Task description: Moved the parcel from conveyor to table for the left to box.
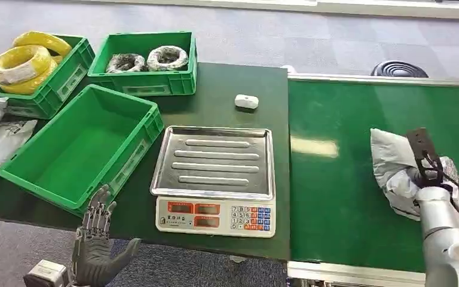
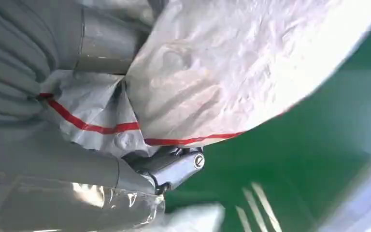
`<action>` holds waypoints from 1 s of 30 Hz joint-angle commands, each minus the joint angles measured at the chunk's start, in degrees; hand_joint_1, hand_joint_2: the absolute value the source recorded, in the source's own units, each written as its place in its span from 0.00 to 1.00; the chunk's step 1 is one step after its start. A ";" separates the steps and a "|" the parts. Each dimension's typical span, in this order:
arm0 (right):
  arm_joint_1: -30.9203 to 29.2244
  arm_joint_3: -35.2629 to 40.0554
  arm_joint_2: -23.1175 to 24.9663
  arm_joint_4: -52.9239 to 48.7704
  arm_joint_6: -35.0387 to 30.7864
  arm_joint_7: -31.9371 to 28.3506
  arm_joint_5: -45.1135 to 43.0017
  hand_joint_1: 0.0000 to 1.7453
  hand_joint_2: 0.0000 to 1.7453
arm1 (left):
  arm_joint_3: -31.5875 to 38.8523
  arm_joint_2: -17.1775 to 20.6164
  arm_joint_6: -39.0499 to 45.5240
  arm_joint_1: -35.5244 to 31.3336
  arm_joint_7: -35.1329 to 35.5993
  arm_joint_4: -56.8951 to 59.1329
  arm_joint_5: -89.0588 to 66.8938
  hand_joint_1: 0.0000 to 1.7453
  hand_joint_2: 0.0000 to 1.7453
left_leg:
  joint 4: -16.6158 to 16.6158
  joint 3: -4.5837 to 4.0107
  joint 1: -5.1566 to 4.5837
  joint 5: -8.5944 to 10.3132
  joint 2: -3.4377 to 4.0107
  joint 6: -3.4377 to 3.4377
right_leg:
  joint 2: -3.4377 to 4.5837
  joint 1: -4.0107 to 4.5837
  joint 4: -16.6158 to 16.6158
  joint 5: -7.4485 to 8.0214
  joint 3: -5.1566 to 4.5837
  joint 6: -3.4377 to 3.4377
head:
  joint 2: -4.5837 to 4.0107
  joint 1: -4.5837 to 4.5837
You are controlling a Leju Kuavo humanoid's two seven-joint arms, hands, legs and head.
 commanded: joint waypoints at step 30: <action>-6.89 50.36 28.58 -14.92 12.95 -18.29 -0.17 1.00 1.00 | -3.20 -0.69 -5.87 -10.48 -2.68 12.41 -3.31 0.00 1.00 | -0.10 -0.10 0.14 0.15 0.38 -0.12 | 0.26 0.19 0.14 0.08 -0.37 -0.29 | 0.00 0.00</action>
